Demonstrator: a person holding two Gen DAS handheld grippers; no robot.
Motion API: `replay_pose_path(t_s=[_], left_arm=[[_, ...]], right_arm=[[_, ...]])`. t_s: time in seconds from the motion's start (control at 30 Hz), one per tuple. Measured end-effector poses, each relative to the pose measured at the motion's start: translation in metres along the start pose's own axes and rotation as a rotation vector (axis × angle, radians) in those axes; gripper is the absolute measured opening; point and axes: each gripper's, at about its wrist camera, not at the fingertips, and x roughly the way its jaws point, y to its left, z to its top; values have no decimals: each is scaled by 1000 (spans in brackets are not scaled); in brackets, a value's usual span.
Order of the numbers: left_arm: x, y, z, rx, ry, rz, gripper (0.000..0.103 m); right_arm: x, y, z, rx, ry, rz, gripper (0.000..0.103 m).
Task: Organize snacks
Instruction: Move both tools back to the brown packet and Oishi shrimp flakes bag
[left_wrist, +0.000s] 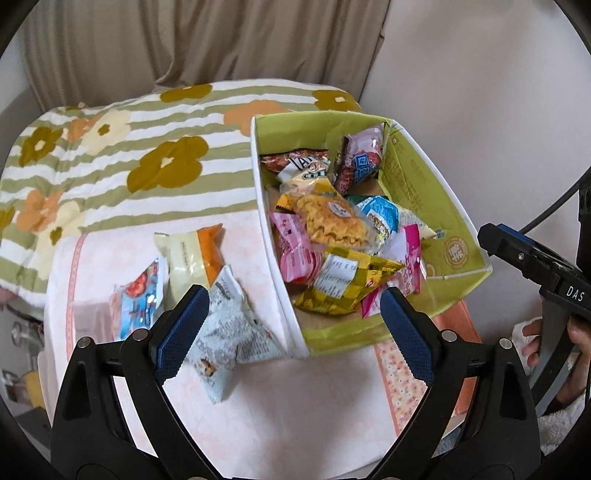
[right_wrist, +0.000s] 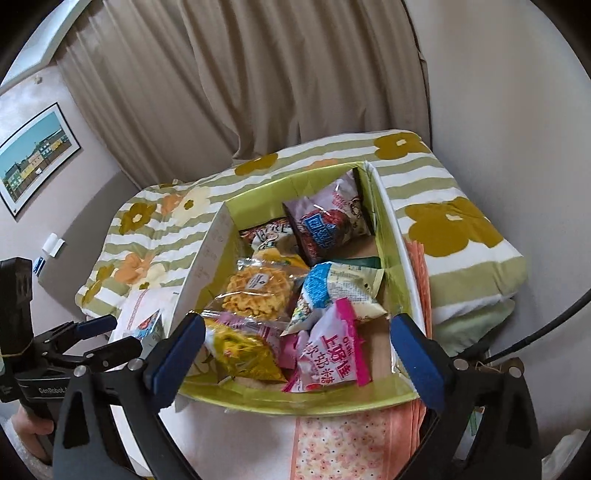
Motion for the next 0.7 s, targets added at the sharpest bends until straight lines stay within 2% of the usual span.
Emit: replay_pose_path(t_s=[0.2, 0.33, 0.43, 0.53, 0.7], left_arm=[[-25, 7, -19, -28, -37, 36, 93], [-49, 21, -33, -44, -71, 99, 93], [-63, 41, -44, -70, -71, 159, 93], [-75, 60, -52, -105, -75, 178, 93], [-88, 104, -62, -168, -77, 253, 93]], right_arm=[[-8, 13, -1, -30, -3, 48, 100], [-12, 26, -1, -80, -13, 80, 100], [-13, 38, -1, -109, -14, 98, 100], [-13, 52, -2, -122, -2, 127, 100], [-8, 87, -6, -186, 6, 141, 100]])
